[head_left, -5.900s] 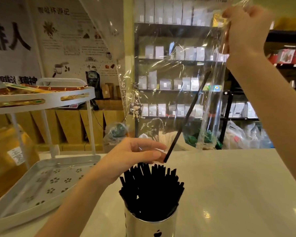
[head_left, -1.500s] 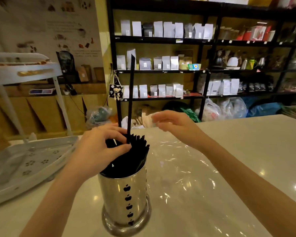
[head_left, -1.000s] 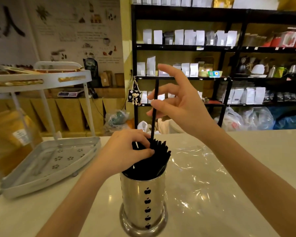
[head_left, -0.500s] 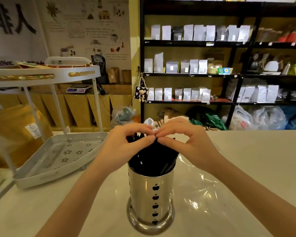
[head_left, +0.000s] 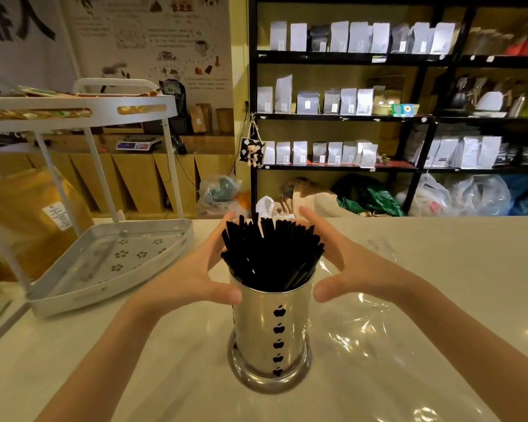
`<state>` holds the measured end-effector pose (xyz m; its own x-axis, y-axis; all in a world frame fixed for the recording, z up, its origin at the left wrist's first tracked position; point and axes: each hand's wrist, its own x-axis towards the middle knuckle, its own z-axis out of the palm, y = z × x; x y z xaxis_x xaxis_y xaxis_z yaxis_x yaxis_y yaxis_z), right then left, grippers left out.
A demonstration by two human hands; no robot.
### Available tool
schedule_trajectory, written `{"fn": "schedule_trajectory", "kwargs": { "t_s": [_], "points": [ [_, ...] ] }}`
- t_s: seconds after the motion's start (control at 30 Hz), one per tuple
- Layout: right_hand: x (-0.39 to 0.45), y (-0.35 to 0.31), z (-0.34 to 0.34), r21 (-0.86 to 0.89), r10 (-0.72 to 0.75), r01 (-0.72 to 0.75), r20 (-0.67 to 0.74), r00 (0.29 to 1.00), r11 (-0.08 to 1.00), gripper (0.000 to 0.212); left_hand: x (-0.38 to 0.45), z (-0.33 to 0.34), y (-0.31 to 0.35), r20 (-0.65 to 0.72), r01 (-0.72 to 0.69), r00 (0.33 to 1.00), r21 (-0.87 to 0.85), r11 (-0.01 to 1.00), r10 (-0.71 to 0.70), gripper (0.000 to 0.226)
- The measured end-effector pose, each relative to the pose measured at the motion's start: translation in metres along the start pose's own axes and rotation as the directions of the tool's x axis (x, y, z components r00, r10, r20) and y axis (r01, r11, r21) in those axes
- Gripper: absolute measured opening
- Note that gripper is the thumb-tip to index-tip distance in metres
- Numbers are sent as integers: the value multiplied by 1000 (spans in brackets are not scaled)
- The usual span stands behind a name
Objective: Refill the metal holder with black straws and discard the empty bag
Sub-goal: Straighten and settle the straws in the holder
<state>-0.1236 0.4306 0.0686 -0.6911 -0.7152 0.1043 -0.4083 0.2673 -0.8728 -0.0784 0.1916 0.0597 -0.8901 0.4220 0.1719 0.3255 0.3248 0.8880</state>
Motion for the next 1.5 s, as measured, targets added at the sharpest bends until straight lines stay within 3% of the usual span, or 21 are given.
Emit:
{"fn": "schedule_trajectory", "kwargs": {
  "t_s": [0.07,0.1,0.23,0.43,0.7,0.83,1.0,1.17,1.37,1.5],
  "points": [
    [2,3,7,-5,18,-17,32,999,1000,138,1,4,-1,-17,13,1000,81,997,-12,117],
    [3,4,9,-22,11,-10,31,999,1000,130,1,5,0,-44,34,999,97,995,-30,107],
    [3,-7,14,-89,-35,33,-24,999,996,73,4,11,8,-118,53,992,74,996,-44,86],
    [2,-25,18,-73,-114,112,-26,993,991,55,10,21,26,-46,-78,996,51,996,81,50],
    [-4,-34,23,-101,-154,154,8,988,983,39,13,26,25,-157,-61,983,214,975,96,71],
    [-2,-28,22,-142,-182,176,-30,983,974,44,14,29,29,-217,-110,959,313,943,184,60],
    [-5,-17,15,-144,-156,153,-12,988,978,66,15,25,29,-42,-129,988,295,947,147,61],
    [-6,-11,11,-116,-151,148,-20,988,982,77,13,18,27,7,-144,988,388,910,153,64],
    [-10,-6,5,-18,-227,228,-196,954,974,57,11,18,28,-80,-70,990,428,901,115,67],
    [-16,-3,12,-110,-345,328,-342,874,938,48,10,22,32,-117,-83,984,360,929,133,64]
  ]
}}
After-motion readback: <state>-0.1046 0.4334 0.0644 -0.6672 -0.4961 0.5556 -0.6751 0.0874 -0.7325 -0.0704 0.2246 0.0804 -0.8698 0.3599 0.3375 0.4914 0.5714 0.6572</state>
